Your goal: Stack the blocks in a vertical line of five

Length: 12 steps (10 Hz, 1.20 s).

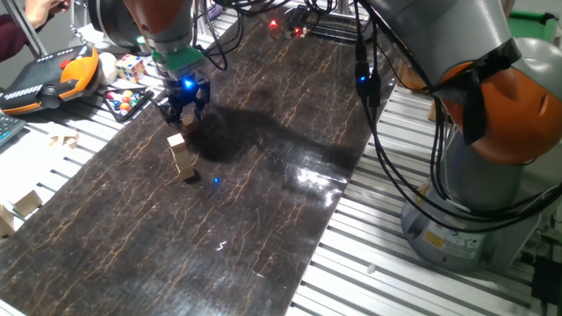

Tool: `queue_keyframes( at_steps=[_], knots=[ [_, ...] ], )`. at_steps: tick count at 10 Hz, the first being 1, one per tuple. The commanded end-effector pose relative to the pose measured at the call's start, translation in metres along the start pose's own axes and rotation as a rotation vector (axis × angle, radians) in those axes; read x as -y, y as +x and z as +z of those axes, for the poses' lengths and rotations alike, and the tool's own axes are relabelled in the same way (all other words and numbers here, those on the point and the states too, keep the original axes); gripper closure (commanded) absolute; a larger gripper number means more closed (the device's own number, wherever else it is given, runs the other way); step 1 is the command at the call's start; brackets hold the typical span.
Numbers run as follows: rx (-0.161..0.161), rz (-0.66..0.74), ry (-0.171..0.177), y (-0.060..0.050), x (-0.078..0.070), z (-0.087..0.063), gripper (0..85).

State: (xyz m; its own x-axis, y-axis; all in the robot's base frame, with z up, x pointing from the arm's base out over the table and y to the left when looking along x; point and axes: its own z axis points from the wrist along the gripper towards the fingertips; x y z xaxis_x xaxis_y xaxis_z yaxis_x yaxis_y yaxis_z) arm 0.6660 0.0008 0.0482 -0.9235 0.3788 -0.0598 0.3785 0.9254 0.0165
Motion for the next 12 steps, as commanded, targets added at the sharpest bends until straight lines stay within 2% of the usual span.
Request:
queue_keyframes(
  at_steps=[1,7,8,9,10,11,12],
  knots=[
    [0.002,0.002,0.001,-0.0005,0.0001,0.0018,31.0],
    [0.014,0.013,0.001,-0.006,0.0025,0.0102,35.3],
    [0.013,0.012,-0.001,-0.006,0.0024,0.0104,41.0],
    [0.012,0.008,-0.005,-0.006,0.0025,0.0104,53.0],
    [0.009,0.002,-0.01,-0.0059,0.0025,0.01,70.3],
    [0.009,-0.003,-0.01,-0.0056,0.0022,0.0086,83.3],
    [0.015,0.002,-0.013,-0.0041,0.0012,0.0045,84.0]
  ],
)
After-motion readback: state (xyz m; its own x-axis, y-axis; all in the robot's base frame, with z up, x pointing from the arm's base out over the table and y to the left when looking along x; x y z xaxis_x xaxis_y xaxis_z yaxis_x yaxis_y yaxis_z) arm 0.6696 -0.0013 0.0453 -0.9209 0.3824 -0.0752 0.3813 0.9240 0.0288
